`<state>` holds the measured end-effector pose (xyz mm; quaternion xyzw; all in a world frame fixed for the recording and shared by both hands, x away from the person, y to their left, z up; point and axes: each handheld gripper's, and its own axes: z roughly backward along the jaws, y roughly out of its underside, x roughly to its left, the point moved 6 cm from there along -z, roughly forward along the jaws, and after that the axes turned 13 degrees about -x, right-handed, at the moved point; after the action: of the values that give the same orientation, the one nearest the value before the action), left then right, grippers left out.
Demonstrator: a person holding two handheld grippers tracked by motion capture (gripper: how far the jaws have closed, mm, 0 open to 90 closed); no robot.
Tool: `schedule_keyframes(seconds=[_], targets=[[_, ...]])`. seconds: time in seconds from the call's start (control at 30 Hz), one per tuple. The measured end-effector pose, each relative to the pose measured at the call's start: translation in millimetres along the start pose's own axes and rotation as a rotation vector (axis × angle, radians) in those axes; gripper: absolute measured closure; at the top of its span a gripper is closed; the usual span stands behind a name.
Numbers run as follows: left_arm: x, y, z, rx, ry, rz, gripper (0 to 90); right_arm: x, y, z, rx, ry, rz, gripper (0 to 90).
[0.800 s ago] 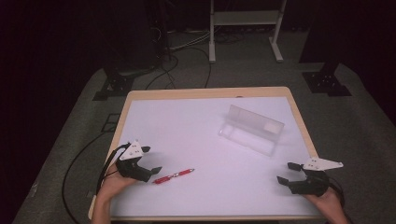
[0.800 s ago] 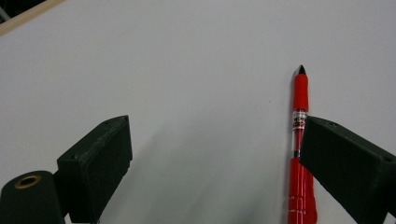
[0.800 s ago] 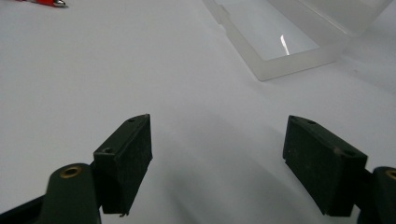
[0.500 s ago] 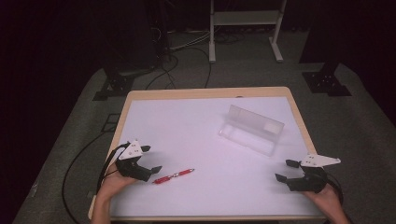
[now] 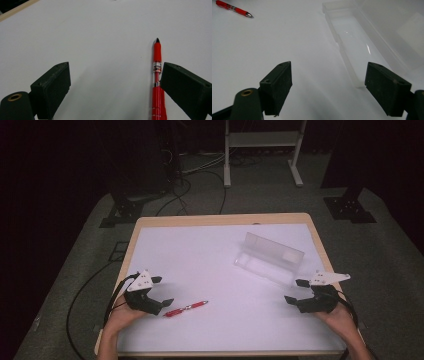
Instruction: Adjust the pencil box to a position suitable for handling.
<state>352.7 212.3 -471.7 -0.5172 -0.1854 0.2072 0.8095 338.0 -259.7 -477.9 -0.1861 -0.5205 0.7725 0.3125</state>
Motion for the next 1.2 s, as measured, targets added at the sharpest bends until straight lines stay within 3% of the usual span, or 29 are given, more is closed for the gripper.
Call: schedule_keyframes(seconds=[0.4, 1.2], targets=[[-0.4, -2.2, 1.9, -0.015, -0.003, -0.002, 8.9, -0.9, -31.2, -36.8, 0.052, -0.057, 0.054, 21.1], [1.0, -9.6, 10.0, -0.07, -0.012, 0.007, 8.8, -6.2, -44.4, -83.5, 0.136, -0.092, 0.1, 23.6]])
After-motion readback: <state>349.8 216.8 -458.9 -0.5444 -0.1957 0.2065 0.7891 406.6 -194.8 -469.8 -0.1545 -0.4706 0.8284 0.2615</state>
